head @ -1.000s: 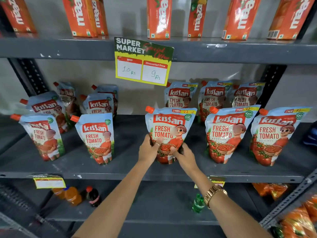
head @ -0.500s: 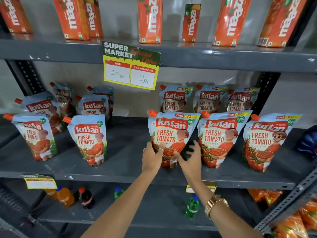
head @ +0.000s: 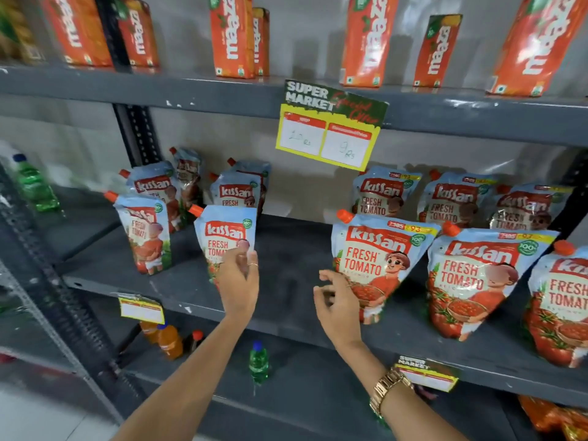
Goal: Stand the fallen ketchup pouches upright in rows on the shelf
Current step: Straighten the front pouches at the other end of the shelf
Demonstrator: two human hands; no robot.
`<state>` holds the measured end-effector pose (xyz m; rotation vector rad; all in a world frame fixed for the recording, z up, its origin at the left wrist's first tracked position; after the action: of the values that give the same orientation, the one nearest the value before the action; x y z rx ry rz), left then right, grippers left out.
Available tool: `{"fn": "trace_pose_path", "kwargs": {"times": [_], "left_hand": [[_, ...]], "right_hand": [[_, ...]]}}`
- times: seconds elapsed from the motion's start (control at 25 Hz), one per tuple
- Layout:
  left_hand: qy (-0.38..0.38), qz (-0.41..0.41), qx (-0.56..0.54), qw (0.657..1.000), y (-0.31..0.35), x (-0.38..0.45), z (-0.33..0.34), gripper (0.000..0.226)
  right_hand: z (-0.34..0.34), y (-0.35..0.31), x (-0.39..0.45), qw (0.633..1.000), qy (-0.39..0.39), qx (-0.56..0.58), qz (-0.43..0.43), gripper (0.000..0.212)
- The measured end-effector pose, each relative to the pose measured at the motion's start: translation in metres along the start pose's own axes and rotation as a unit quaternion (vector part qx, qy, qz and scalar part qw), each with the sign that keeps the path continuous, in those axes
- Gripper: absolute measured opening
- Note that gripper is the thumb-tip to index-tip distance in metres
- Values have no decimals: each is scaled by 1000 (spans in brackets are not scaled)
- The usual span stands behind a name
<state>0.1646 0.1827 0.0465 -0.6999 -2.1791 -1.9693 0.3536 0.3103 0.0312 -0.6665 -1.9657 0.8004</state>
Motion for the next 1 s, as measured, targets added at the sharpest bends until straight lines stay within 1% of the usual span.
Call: {"fn": "trace_pose_path", "kwargs": {"times": [0.08, 0.16, 0.2, 0.28, 0.32, 0.36, 0.44, 0.52, 0.56, 0.76, 0.92, 1.0], "left_hand": [[20, -7, 21, 1000, -15, 16, -22, 18], [7, -30, 26, 999, -33, 30, -37, 26], [-4, -41, 25, 999, -40, 36, -41, 35], [-35, -57, 18, 998, -54, 50, -47, 55], [-61, -61, -4, 996, -57, 53, -45, 62], [-95, -63, -25, 993, -59, 56, -41, 62], [-159, -46, -13, 986, -64, 64, -34, 48], [-193, -30, 9, 981, -68, 72, -33, 35], [-204, -25, 11, 979, -70, 77, -34, 32], [-221, -13, 18, 975, -81, 100, -47, 33], [-225, -7, 12, 974, -88, 112, -57, 29], [-234, -7, 3, 972, -91, 114, -59, 30]], "right_hand": [[37, 2, 6, 996, -73, 8, 51, 37], [72, 4, 6, 986, -126, 16, 110, 45], [86, 5, 5, 981, -140, 12, 131, 49], [114, 1, 5, 976, -145, 0, 160, 56], [125, -2, 7, 975, -144, 2, 169, 59], [134, -5, 9, 973, -146, 7, 177, 61], [154, -14, 14, 971, -148, 15, 185, 56], [167, -24, 17, 975, -133, 11, 179, 43], [171, -28, 17, 976, -124, 9, 179, 39], [194, -43, 21, 974, -116, -22, 193, 38], [209, -48, 18, 966, -125, -103, 202, 41], [213, -50, 17, 963, -130, -119, 204, 43]]}}
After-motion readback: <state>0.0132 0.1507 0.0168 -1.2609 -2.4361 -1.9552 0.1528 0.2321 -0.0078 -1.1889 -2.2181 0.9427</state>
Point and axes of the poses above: each hand's wrist, its own x-axis towards the middle knuckle, its own z-axis out of the palm, y = z × x, the point moved 8 cm from there along x, towards the middle knuckle, and after that the axes turned 1 degree about -y, right-handed, at the moved point
